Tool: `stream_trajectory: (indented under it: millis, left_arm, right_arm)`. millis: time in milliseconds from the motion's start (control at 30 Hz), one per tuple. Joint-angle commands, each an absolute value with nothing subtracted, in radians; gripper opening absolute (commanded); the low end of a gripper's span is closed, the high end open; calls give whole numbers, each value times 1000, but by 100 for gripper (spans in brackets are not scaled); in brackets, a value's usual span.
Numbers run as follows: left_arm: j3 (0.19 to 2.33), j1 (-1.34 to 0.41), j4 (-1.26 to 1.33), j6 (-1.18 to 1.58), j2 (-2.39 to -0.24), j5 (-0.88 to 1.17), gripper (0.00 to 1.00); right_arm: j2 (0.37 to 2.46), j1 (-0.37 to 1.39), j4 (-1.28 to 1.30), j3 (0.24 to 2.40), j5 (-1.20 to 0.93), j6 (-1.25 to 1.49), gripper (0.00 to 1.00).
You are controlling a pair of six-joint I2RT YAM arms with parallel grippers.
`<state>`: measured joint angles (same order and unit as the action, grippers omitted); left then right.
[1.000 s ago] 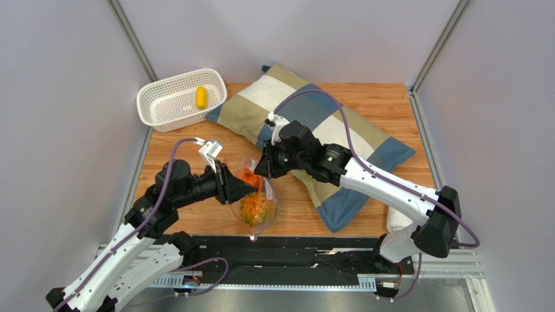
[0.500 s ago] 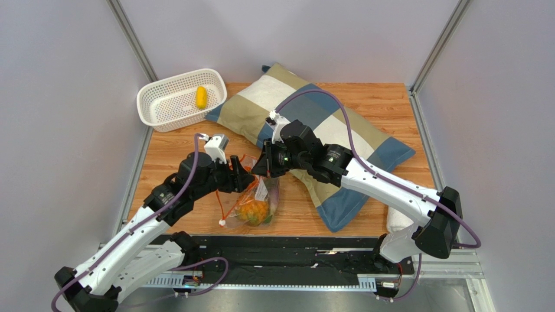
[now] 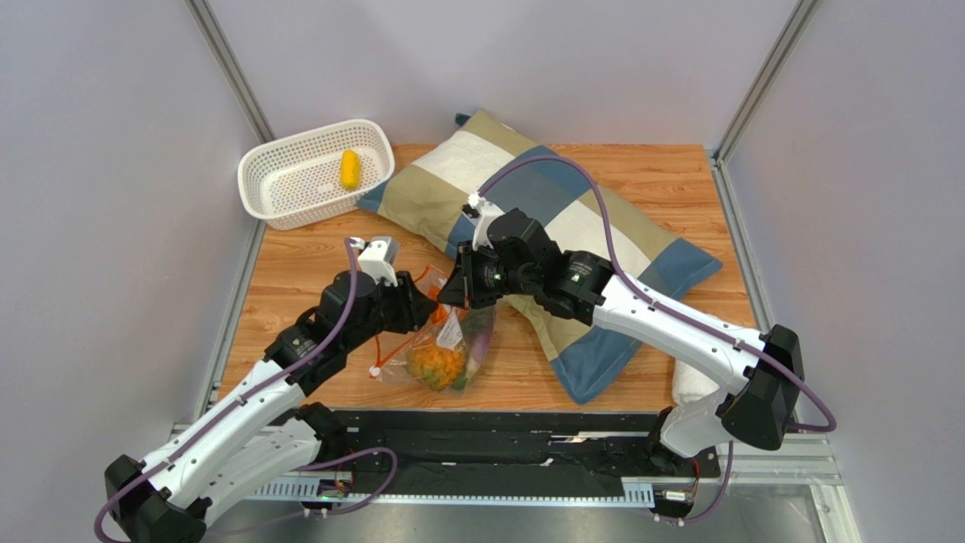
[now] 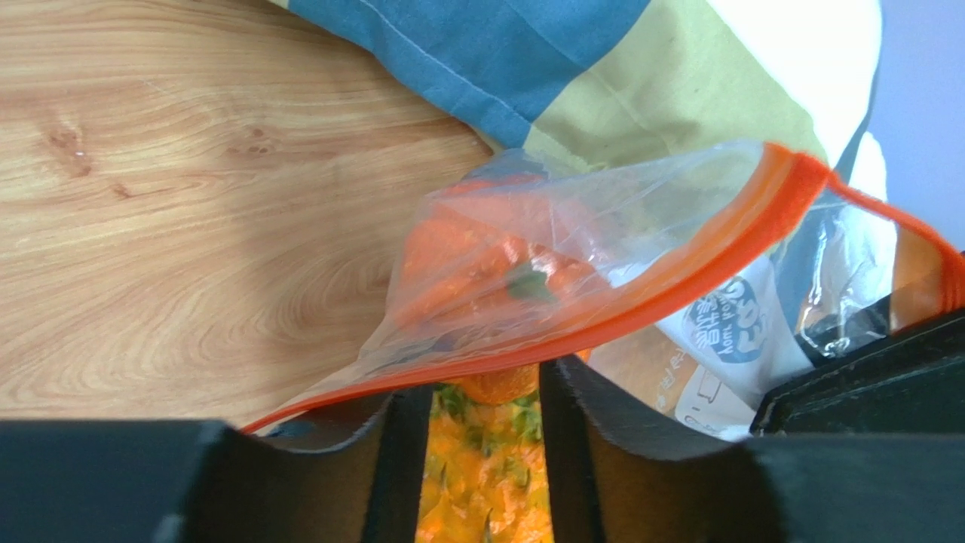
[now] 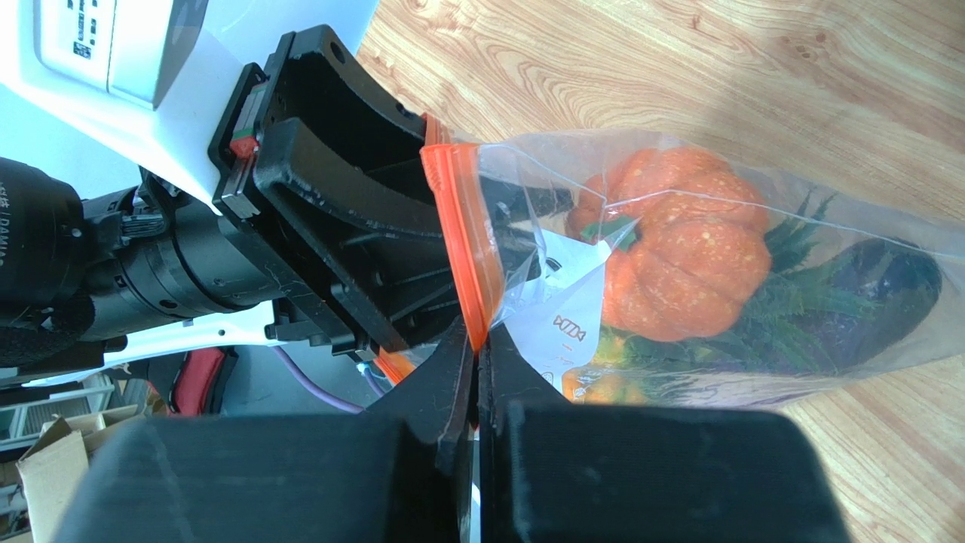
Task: Open the zip-top bag and remove the fake food
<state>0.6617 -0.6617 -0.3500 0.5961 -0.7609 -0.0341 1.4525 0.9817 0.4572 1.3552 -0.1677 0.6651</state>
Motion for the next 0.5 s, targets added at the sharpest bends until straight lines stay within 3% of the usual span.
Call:
stream_trajectory:
  millis: [0, 167, 267, 467]
  left_arm:
    - [663, -667, -252, 589, -756, -29, 46]
    - [683, -667, -210, 592, -798, -6, 36]
    - [676, -667, -187, 586, -813, -17, 42]
    - [678, -676, -158, 581, -813, -8, 43]
  right_arm:
    - [1427, 991, 403, 1374, -198, 658, 0]
    - [1431, 992, 403, 1374, -199, 653, 0]
    - [1431, 992, 399, 1374, -209, 653, 0]
    - [1439, 994, 408, 1382, -213, 647, 0]
